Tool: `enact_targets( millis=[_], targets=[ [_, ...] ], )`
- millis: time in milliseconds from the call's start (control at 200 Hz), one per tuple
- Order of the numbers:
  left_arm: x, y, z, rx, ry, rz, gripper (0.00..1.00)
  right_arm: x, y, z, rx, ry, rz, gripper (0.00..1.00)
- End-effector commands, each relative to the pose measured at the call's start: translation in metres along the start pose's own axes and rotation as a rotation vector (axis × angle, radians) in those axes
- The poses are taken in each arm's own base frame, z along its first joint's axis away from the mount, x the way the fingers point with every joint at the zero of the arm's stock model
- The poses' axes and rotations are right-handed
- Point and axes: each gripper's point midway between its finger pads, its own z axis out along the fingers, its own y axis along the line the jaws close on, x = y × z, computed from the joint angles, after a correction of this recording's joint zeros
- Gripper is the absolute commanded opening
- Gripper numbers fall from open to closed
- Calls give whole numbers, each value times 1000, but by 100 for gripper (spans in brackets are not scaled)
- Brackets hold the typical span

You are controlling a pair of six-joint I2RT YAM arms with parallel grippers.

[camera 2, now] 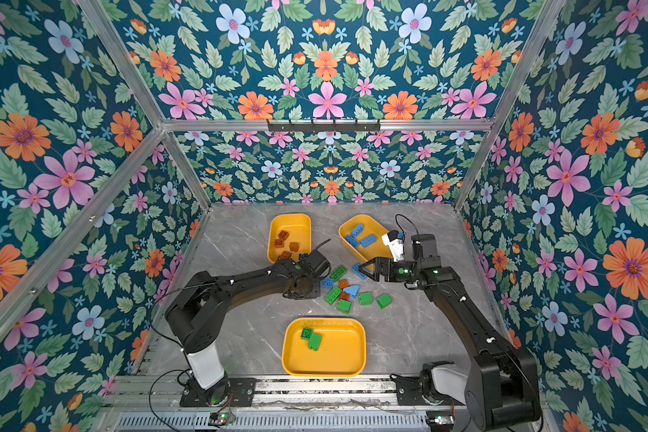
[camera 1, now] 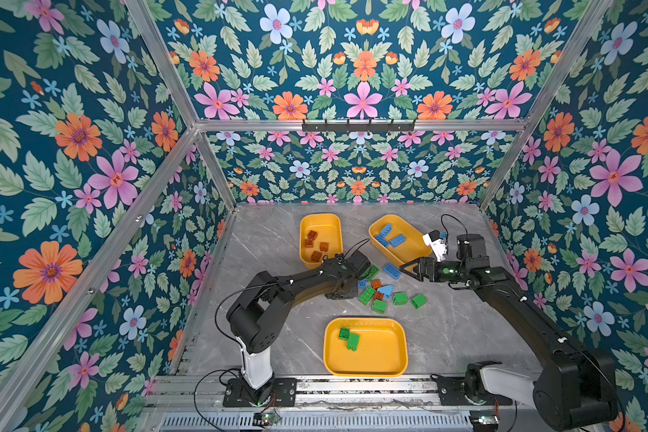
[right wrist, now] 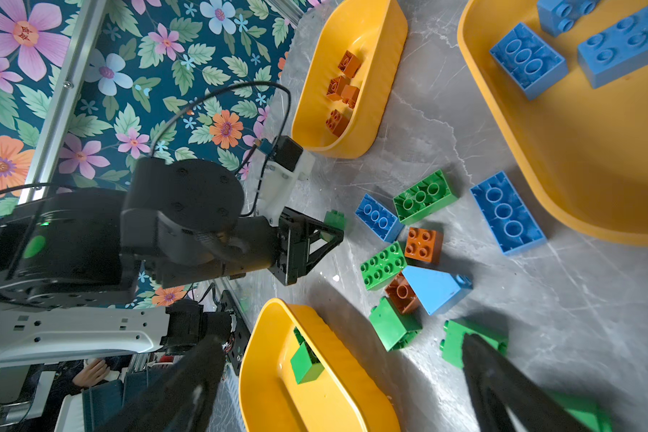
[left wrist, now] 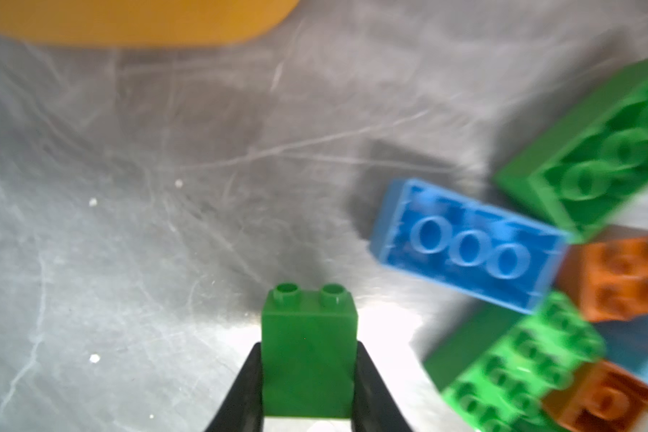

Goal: Sort the legos into containers by color
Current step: 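Carry the green brick into the near bin, release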

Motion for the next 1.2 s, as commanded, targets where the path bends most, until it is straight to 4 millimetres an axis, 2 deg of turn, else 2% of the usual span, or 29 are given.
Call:
enact_targets(
  millis=[0,165,290,480,580,680,830,870,930,965,1195],
  targets=[
    [6,-7,-18,57,37,108,24,-4,1,0,4,-8,-28,99],
    [22,-5,-53,113,90,173,23,-6,0,1,0,-10,-28,99],
    [48,-8,-77,177,161,205,22,-7,-1,4,-9,-7,-26,99],
    [99,7,-109,175,274,253,22,-5,-1,7,-26,7,-20,99],
    [125,14,-116,188,326,258,22,-4,-2,8,-31,16,-17,99],
    [143,28,-110,161,357,250,24,-4,-2,9,-34,19,-18,99],
    [149,34,-95,135,362,244,31,-5,-1,9,-37,19,-16,99],
    [149,34,-92,127,363,249,37,-5,-1,9,-35,20,-16,99],
    [145,33,-92,117,351,259,51,-5,0,8,-34,21,-17,99],
    [143,31,-92,119,344,263,55,-5,0,7,-32,21,-20,99],
    [122,16,-99,142,286,270,64,-5,1,5,-19,20,-26,99]
  ],
)
